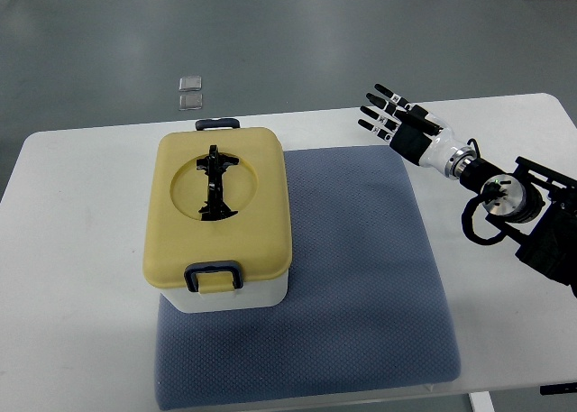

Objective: Open white storage box with right hand

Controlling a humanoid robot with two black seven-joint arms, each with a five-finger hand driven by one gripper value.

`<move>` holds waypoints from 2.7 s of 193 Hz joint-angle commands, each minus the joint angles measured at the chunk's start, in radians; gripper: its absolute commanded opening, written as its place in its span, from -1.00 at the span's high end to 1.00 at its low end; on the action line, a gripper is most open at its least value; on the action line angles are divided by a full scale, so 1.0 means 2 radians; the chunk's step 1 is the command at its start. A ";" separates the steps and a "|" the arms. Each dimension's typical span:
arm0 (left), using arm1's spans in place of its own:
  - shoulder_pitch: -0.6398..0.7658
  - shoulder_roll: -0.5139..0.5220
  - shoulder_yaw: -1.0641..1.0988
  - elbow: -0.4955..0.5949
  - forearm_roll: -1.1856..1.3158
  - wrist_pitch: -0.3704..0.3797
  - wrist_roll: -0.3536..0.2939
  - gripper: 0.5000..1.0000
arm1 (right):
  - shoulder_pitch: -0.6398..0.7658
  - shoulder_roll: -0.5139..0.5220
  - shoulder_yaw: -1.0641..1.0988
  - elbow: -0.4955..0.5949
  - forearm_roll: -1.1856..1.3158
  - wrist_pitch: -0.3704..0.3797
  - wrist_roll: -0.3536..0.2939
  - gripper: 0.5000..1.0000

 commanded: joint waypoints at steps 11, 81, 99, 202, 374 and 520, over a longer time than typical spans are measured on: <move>0.000 0.000 0.000 0.000 -0.001 0.000 0.000 -1.00 | 0.004 -0.003 -0.001 0.001 -0.001 0.006 -0.001 -0.72; 0.000 0.000 0.000 0.000 0.000 0.000 0.000 -1.00 | 0.061 -0.022 -0.001 0.017 -0.176 -0.009 0.028 -0.73; 0.000 0.000 0.000 0.000 0.000 0.000 0.000 -1.00 | 0.070 -0.034 -0.001 0.036 -0.242 -0.003 0.044 -0.73; 0.000 0.000 0.000 0.000 0.000 0.000 0.000 -1.00 | 0.182 -0.064 -0.010 0.198 -0.624 0.035 0.103 -0.72; 0.000 0.000 0.000 0.000 0.000 0.000 0.000 -1.00 | 0.382 0.054 -0.204 0.218 -0.887 0.010 0.140 -0.70; 0.000 0.000 0.000 0.000 -0.001 0.000 0.000 -1.00 | 0.386 0.059 -0.246 0.201 -0.941 -0.037 0.137 -0.50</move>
